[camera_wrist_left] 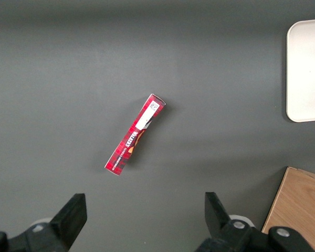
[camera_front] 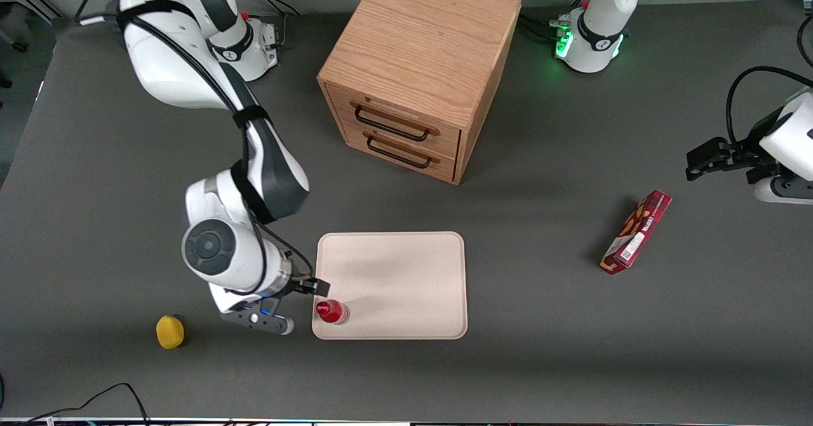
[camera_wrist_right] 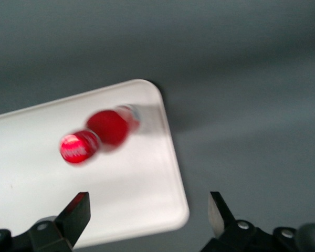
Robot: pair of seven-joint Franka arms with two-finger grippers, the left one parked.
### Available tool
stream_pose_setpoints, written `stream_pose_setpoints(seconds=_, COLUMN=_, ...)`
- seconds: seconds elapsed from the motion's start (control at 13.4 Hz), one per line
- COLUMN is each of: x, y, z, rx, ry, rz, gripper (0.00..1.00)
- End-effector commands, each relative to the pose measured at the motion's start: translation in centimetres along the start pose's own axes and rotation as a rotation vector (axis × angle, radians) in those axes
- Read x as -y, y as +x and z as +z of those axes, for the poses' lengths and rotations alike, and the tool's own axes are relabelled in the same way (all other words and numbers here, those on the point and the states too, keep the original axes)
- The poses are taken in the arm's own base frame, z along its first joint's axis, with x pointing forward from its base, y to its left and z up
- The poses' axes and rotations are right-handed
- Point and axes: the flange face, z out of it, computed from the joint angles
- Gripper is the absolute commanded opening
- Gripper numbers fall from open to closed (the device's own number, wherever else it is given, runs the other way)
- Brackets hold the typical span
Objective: Place coke bottle on tray
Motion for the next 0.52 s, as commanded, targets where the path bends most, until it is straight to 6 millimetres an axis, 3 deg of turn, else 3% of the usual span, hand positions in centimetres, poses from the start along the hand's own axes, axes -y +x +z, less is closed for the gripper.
stream_pose_setpoints(seconds=0.0, x=-8.9, y=-4.9, z=-8.2, rx=0.048, ry=-0.007, rz=-0.054, gripper=1.0)
stream_pose_setpoints(seconds=0.3, x=-21.7, y=-13.3, z=-15.8, rx=0.02, ry=0.007, rz=-0.152, gripper=1.0)
stream_pose_setpoints(seconds=0.37, x=-24.1, y=-15.1, z=-18.4, rx=0.015, ry=0.021, rz=-0.194, gripper=1.0)
stream_pose_setpoints(seconds=0.45, x=-24.9, y=-16.4, z=-20.0, rx=0.025, ry=0.017, rz=-0.201, gripper=1.0)
